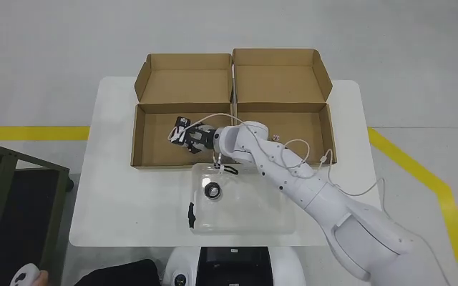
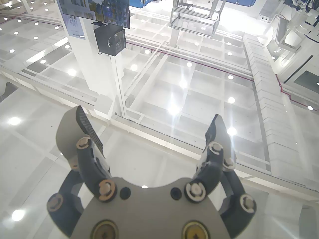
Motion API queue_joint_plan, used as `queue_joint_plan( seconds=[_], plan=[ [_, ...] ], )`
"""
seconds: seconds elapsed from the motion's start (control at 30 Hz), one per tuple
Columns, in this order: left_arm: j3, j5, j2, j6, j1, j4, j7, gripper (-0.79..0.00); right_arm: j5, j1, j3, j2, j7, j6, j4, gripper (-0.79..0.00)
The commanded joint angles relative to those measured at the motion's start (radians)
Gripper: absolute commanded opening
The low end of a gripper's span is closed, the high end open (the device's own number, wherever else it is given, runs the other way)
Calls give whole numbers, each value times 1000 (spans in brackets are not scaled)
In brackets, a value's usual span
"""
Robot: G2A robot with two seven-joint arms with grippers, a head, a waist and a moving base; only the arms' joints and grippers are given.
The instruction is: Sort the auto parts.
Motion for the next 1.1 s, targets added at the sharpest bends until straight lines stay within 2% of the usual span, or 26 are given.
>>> queue_joint_plan(
  seconds=[0.0, 0.1, 0.2, 0.27, 0.33, 0.53, 0.67, 0.7, 0.77, 0.87, 1.07],
  plan=[
    [0, 0, 0, 0, 0, 0, 0, 0, -3, -2, -1, -5, 1, -7, 16, -785],
    [0, 0, 0, 0, 0, 0, 0, 0, -8, -6, -1, -12, 1, -12, 34, -785],
    [0, 0, 0, 0, 0, 0, 0, 0, -12, -10, -1, -18, 4, -20, 49, -665],
    [0, 0, 0, 0, 0, 0, 0, 0, -16, -11, 1, -22, 3, -22, 57, -643],
    [0, 0, 0, 0, 0, 0, 0, 0, -19, -12, 3, -25, 2, -25, 65, -579],
    [0, 0, 0, 0, 0, 0, 0, 0, -28, -10, 14, -34, -1, -33, 83, -514],
    [0, 0, 0, 0, 0, 0, 0, 0, -32, -4, 29, -37, -6, -41, 82, -382],
    [0, 0, 0, 0, 0, 0, 0, 0, -32, -2, 35, -37, -11, -40, 78, -296],
    [0, 0, 0, 0, 0, 0, 0, 0, -30, -2, 50, -35, -24, -39, 66, -203],
    [0, 0, 0, 0, 0, 0, 0, 0, -35, -4, 74, -29, -38, -43, 23, -175],
    [0, 0, 0, 0, 0, 0, 0, 0, -77, -37, 135, 1, -48, -74, -115, -65]
  ],
)
